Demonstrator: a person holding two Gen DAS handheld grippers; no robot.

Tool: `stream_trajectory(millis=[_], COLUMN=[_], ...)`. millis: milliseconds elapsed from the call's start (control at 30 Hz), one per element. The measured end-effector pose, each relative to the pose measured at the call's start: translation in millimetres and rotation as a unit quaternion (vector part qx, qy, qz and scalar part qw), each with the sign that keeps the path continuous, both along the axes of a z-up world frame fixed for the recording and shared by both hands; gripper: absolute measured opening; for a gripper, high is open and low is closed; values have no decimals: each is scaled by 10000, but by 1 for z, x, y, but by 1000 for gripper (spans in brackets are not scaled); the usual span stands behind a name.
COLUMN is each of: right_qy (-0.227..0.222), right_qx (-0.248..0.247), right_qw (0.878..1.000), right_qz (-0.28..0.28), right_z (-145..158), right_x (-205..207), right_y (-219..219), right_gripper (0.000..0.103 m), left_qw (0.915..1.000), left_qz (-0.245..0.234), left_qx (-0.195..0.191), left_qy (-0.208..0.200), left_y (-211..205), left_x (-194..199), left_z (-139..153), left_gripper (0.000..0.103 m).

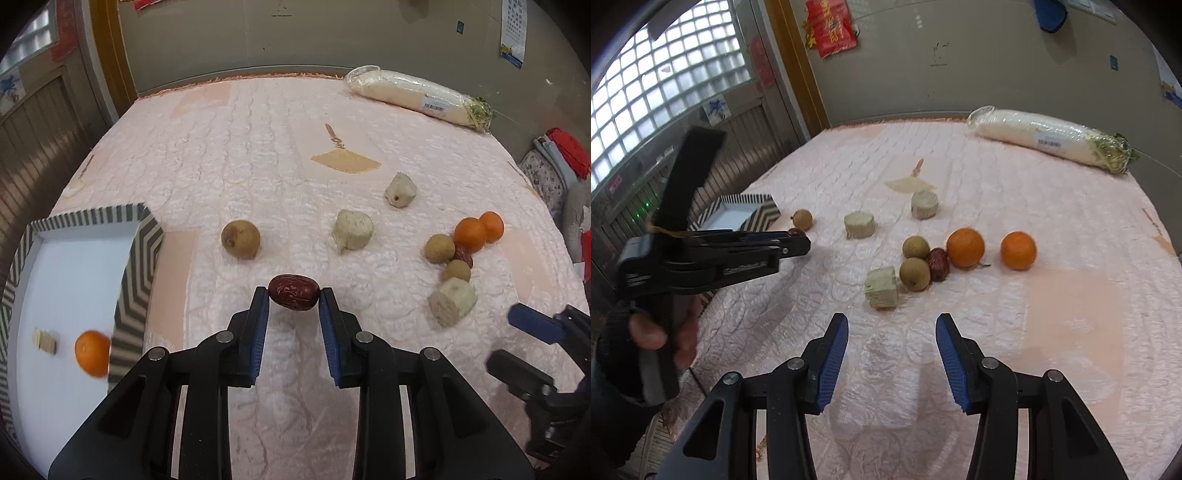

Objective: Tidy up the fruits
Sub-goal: 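Grasp the red date with the left gripper, then grasp the round beige yam slice with the right gripper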

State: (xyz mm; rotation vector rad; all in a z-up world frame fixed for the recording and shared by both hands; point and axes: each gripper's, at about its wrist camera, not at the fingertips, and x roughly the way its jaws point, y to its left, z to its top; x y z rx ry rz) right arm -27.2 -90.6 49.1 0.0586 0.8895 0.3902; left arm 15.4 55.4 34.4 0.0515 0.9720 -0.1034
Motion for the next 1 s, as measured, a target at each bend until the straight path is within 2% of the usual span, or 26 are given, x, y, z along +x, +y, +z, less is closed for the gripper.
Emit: stream_trajectory(millis=[200,433,600,800,900,1000], right_qy=[7,-208,-77,-135,-245,-166], right_qx=[-53,-168,-210,47,63,-4], right_qw=[10000,9996,9995,9974,9981,9992], right_qz=[17,85,208,710,569,356], right_z=[-7,-3,-10,-1,3,0], right_x=[8,22,33,25,20,22], right_y=[11,25,38,63,60,53], right_gripper=[48,48,48,48,48,48], left_qw=[9999,9999,9997,9995,9995,9995], left_qz=[101,107,138,231,252,247], left_qx=[-17,1,-22,-50,-70,-117], left_qy=[-14,-109,-186,-214,-198,-187], left_y=[2,7,14,23,27,28], left_x=[-8,-20,-27,-29,-31,-32], left_z=[0,8,16,19,19,19], left_gripper=[27,27,27,27,27,27])
